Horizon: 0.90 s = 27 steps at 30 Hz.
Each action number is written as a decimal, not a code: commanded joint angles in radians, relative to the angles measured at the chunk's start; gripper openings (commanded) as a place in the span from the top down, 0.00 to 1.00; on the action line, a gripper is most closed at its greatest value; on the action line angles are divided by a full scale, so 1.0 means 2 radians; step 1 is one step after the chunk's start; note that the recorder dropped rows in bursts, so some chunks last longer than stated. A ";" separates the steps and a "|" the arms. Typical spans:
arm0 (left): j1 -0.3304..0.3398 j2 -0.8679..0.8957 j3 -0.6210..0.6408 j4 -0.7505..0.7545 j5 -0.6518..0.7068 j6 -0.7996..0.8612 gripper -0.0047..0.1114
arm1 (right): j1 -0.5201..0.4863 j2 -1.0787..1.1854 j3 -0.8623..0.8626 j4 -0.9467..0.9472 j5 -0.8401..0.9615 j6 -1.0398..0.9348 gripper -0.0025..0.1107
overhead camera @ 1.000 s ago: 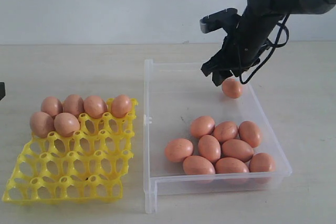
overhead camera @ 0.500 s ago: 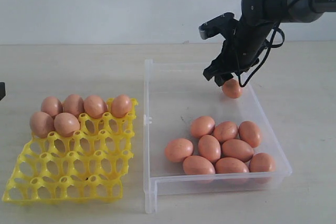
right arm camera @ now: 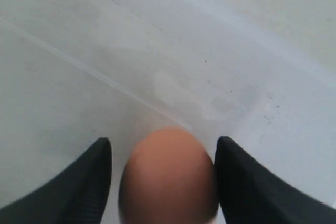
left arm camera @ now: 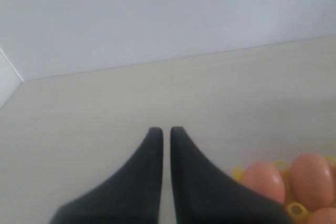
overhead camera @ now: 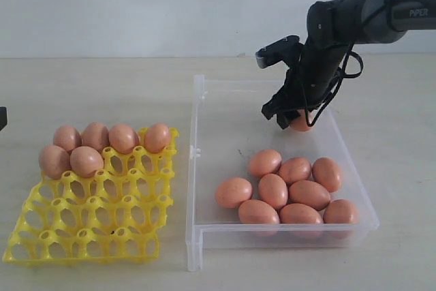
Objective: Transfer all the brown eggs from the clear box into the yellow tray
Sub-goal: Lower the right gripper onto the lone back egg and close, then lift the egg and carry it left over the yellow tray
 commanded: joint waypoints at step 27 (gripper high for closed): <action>0.001 -0.004 0.001 0.003 -0.001 -0.006 0.93 | 0.107 -0.198 0.202 0.051 -0.411 0.022 0.98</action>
